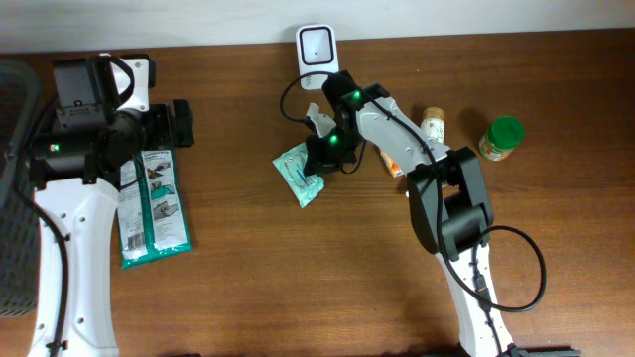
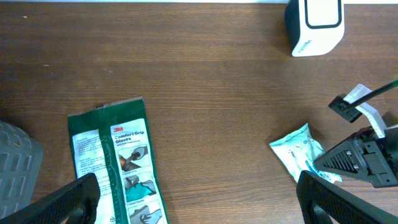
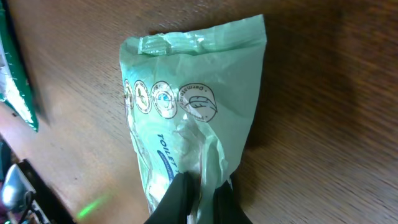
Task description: Scan the item barcode
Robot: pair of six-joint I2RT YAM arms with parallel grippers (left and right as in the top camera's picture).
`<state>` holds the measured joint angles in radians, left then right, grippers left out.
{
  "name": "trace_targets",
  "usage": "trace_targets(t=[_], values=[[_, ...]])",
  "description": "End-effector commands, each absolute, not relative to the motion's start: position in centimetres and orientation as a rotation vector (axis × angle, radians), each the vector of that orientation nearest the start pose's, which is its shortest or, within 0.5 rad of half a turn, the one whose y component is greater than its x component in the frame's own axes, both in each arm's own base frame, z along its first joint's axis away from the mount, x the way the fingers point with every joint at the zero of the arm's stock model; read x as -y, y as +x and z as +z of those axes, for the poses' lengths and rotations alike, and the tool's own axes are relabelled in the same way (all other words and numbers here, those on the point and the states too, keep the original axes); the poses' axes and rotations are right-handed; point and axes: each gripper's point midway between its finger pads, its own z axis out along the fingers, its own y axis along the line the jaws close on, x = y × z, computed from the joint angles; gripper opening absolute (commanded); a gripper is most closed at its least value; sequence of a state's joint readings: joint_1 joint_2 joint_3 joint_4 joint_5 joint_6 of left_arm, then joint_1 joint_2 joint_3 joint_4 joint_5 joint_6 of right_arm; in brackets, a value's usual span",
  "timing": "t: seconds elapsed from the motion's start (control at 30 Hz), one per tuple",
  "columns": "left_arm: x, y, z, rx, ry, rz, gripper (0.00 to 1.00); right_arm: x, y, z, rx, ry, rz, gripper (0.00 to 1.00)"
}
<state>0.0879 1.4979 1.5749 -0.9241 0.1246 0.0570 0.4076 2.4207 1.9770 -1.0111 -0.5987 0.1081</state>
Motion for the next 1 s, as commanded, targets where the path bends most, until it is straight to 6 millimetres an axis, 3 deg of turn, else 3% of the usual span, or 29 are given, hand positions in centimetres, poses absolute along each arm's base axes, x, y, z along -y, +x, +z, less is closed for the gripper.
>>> trace_targets(t=[0.0,0.1,0.23,0.33,0.43,0.47,0.7,0.8,0.9,0.97], values=[[-1.2,40.4,27.7,-2.397,0.036,-0.09,0.99,-27.5,43.0,7.3,-2.876,-0.546,0.748,0.04],[-1.2,40.4,27.7,-2.397,0.036,-0.09,0.99,-26.2,43.3,8.8,-2.855,-0.548,0.488,0.04],[-1.2,40.4,27.7,-2.397,0.036,-0.09,0.99,-24.9,43.0,8.3,-2.846,-0.558,0.116,0.04],[-1.2,40.4,27.7,-2.397,0.036,-0.09,0.99,-25.6,42.8,8.3,-2.804,-0.597,0.001,0.04],[-1.2,40.4,27.7,-2.397,0.036,-0.09,0.99,-25.6,43.2,8.1,-2.823,-0.516,0.056,0.58],[-1.2,40.4,27.7,-2.397,0.036,-0.09,0.99,-25.5,43.4,7.9,-2.838,-0.503,0.107,0.65],[-1.2,40.4,27.7,-2.397,0.036,-0.09,0.99,-25.7,43.3,5.3,-2.927,-0.535,0.705,0.7],[-1.2,40.4,27.7,-2.397,0.036,-0.09,0.99,-25.8,42.3,3.4,-2.972,-0.571,0.802,0.71],[-1.2,40.4,27.7,-2.397,0.036,-0.09,0.99,-26.3,41.4,2.5,-3.005,-0.586,0.844,0.81],[-1.2,40.4,27.7,-2.397,0.036,-0.09,0.99,-26.7,41.1,2.0,-3.012,-0.597,0.856,0.83]])
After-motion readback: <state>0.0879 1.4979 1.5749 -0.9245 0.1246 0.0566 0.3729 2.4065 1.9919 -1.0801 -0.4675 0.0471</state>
